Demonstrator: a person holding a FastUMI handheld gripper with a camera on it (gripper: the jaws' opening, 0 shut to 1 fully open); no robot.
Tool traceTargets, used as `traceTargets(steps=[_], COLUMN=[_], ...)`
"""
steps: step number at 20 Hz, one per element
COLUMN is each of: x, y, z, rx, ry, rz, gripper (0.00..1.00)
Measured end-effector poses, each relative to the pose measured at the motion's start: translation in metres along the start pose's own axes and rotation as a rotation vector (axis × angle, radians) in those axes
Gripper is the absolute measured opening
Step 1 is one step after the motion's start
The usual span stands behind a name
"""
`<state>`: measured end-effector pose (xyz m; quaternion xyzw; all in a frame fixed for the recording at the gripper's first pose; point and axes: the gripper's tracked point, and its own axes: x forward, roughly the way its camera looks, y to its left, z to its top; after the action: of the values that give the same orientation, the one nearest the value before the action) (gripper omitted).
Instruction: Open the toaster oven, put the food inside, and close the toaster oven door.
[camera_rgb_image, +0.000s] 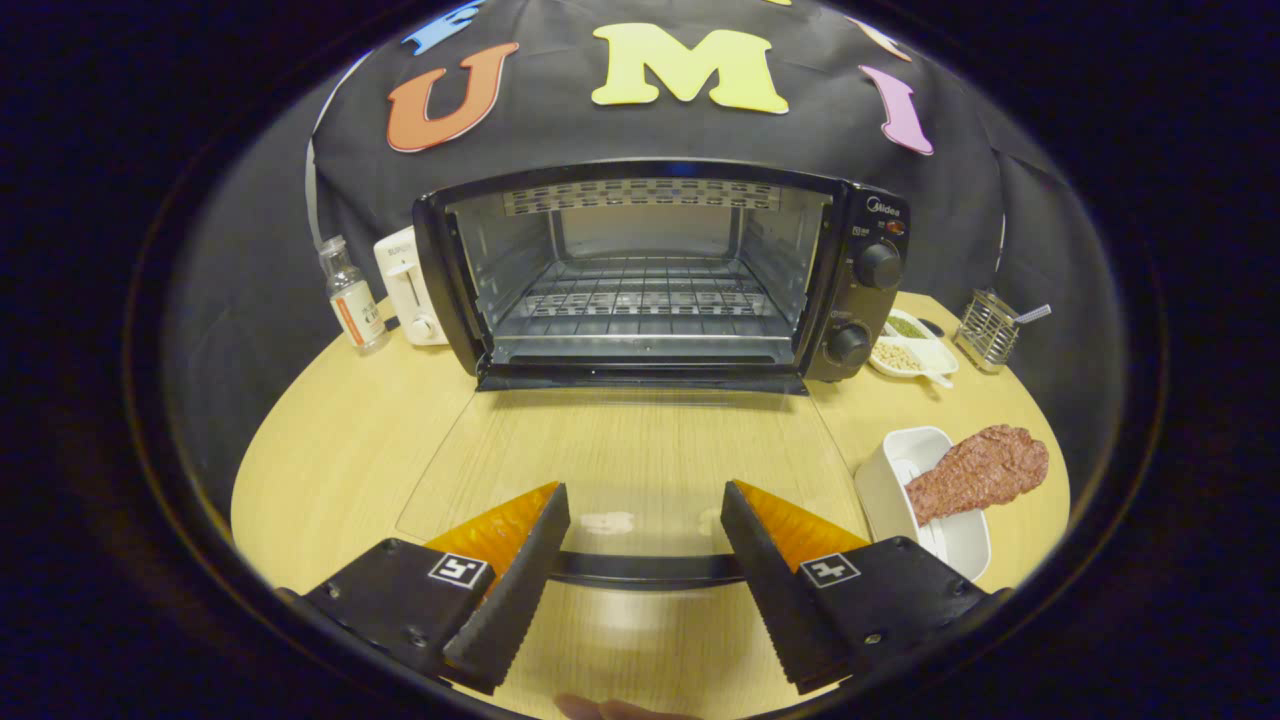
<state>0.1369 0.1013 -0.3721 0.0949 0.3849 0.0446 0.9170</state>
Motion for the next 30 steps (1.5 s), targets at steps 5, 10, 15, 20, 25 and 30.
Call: traceTargets(steps=[5,10,15,20,25,30], x=[-0.010,-0.056,-0.100,-0.127,-0.142,-0.121], y=[-0.001,-0.019,-0.062,-0.111,-0.187,-0.252], z=[0.014,0.029,0.047,0.049,0.058,0.049], rx=[0.002,0.005,-0.033,-0.014,0.007,0.112], ry=[-0.045,-0.093,-0.146,-0.161,-0.212,-0.183], rz=[0.044,0.077,0.060,0.066,0.018,0.010], gripper=[0.99,0.99,0.99,0.99,0.99,0.98])
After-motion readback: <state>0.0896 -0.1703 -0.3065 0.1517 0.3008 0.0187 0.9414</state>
